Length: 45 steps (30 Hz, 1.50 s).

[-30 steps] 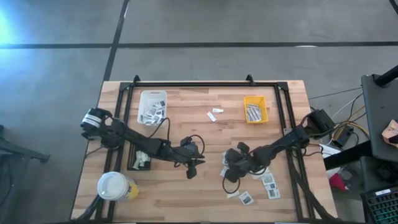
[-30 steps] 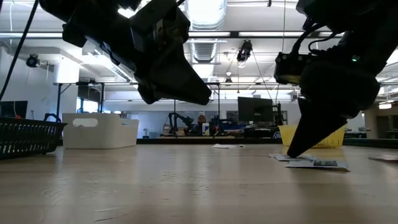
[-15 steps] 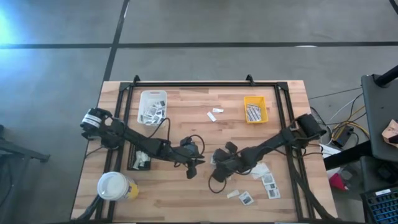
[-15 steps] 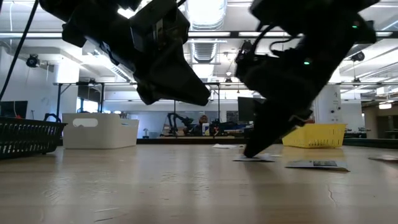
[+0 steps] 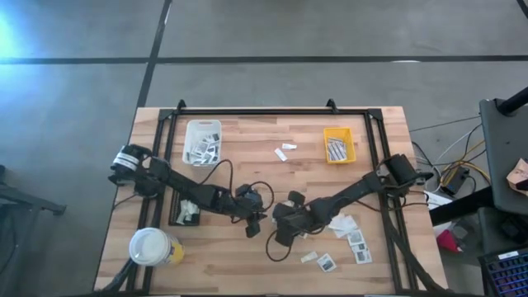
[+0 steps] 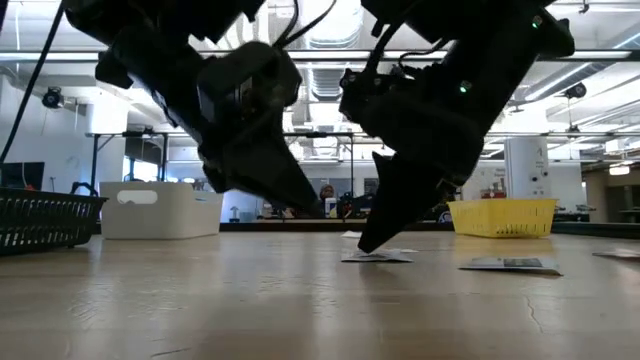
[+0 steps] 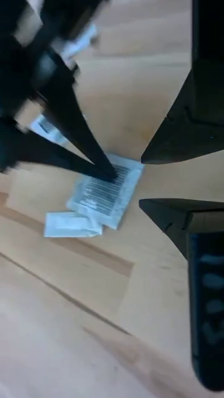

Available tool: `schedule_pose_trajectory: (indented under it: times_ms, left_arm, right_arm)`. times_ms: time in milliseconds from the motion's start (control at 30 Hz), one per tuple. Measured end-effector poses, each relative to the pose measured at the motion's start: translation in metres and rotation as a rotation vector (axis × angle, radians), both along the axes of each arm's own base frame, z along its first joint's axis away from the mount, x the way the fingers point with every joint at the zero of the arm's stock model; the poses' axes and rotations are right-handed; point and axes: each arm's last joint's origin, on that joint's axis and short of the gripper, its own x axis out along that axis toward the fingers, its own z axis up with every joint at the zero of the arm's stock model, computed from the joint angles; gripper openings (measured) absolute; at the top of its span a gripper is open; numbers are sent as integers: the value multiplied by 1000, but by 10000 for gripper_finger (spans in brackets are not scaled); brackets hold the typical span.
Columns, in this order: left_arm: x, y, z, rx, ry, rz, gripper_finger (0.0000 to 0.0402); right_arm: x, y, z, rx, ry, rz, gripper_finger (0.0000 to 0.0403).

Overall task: Pick & Place First Aid Supplies
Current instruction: Put the gray towelette pack into the white bin

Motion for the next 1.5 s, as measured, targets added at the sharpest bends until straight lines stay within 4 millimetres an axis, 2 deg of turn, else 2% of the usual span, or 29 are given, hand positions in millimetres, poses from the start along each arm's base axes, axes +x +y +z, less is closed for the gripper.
schedule_pose_trajectory:
  times_ms: [300, 433, 633, 800, 1133, 1267, 1400, 1500]
  left_arm:
    - [10, -3, -16, 55, -49, -54, 92]
    - [15, -5, -18, 100, -96, -94, 92]
    - [19, -4, -26, 143, -110, -118, 92]
    - [21, -1, -31, 156, -107, -116, 92]
    - [35, -2, -41, 189, -148, -135, 90]
    - [36, -2, -43, 194, -142, -136, 65]
    - [36, 0, -43, 219, -142, -122, 15]
    - [36, 5, -44, 231, -136, -93, 6]
  right_arm:
    - [-7, 0, 29, -6, -63, 34, 8]
    - [-20, -1, 45, -10, -70, 56, 8]
    - [-46, 1, 55, -25, -41, 94, 8]
    - [-61, 5, 48, -24, -11, 135, 8]
    - [-65, 7, 38, 5, -12, 104, 8]
    - [-65, 7, 38, 4, -12, 105, 9]
    - [-65, 7, 38, 2, -11, 108, 9]
    - [-64, 7, 37, -27, -5, 151, 9]
